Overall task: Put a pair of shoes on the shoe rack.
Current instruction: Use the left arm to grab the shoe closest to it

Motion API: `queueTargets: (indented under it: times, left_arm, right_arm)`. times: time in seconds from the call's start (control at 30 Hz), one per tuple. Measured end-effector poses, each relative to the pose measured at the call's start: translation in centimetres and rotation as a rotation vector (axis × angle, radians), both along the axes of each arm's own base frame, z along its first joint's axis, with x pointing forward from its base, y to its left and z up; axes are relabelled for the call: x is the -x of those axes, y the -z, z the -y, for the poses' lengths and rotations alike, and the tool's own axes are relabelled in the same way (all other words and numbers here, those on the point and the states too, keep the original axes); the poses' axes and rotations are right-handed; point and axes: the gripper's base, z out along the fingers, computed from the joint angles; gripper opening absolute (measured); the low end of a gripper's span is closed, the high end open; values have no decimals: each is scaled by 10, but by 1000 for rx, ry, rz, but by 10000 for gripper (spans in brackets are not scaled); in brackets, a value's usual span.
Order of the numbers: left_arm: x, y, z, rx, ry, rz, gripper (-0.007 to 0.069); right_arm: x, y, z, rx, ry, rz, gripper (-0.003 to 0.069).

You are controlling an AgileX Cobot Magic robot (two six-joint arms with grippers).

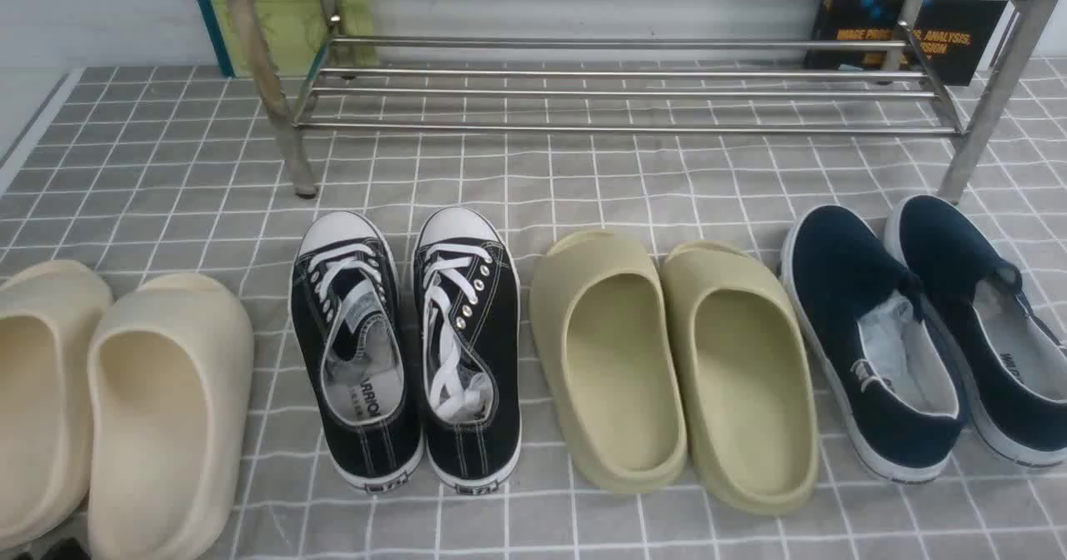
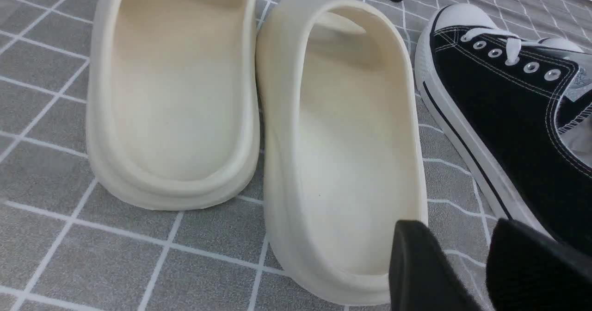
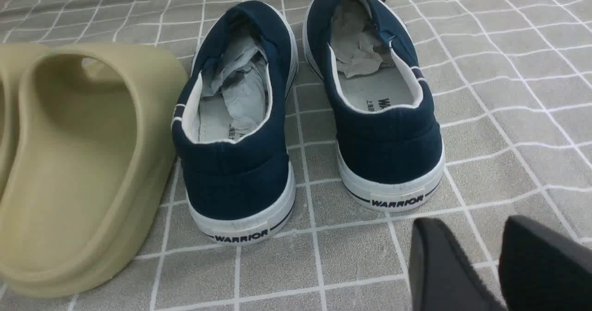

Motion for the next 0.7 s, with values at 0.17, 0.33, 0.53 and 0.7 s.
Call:
queueTargets:
  times: [0.17, 0.33, 0.53, 0.7]
  left_arm:
    - [0, 0, 0, 0, 0, 0, 239]
    - [0, 0, 0, 0, 0, 0, 239]
    - [0, 0, 0, -3, 0, 0, 239]
    - [0, 0, -2, -61, -4, 2, 239]
  right_arm:
    - [0, 0, 0, 0, 0, 0, 239]
    - [0, 0, 0, 0, 0, 0, 239]
    - [0, 0, 0, 0, 0, 0, 239]
    - [0, 0, 0, 0, 0, 0, 239]
